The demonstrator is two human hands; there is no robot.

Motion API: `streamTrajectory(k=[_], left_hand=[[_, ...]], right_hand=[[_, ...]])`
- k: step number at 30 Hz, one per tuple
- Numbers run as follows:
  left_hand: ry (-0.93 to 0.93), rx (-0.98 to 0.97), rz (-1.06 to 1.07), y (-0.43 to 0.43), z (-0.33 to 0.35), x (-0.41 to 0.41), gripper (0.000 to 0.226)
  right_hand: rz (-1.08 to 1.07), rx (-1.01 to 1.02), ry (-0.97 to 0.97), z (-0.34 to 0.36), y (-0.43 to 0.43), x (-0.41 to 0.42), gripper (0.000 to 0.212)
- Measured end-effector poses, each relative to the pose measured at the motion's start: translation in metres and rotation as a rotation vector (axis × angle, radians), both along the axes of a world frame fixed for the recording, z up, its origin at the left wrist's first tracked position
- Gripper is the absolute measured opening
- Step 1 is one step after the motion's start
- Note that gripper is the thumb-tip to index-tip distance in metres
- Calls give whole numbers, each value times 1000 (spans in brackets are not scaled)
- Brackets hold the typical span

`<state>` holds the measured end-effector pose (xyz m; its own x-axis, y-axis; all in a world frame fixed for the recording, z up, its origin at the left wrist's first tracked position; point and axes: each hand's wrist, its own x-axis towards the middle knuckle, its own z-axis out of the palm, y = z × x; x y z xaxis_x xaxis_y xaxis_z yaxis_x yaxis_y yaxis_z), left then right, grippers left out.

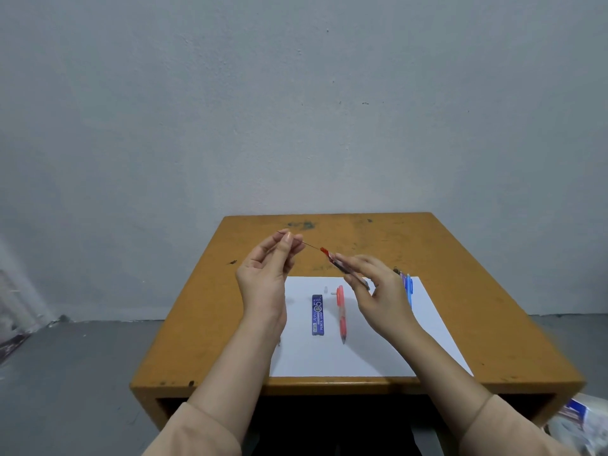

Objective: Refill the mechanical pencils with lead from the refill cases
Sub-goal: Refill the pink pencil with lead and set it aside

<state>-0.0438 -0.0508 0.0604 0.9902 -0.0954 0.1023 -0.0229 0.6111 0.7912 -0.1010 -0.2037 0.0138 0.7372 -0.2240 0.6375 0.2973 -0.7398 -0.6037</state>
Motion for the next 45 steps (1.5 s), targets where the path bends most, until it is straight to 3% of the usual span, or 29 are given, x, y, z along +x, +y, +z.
streamTrajectory(k=[12,23,28,38,45], left_hand=[[44,347,88,17,-34,9,11],[49,678,254,56,-84,42,16],[70,712,254,70,-97,49,19],[80,708,244,72,-102,52,15],[70,733,245,72,-102,51,16]], right_hand=[[72,183,57,1,5,5,67],[29,221,104,-5,4,17,59],[34,256,115,-4,10,28,55],[24,517,179,-12,27,50,46],[10,668,372,-14,34,60,41]])
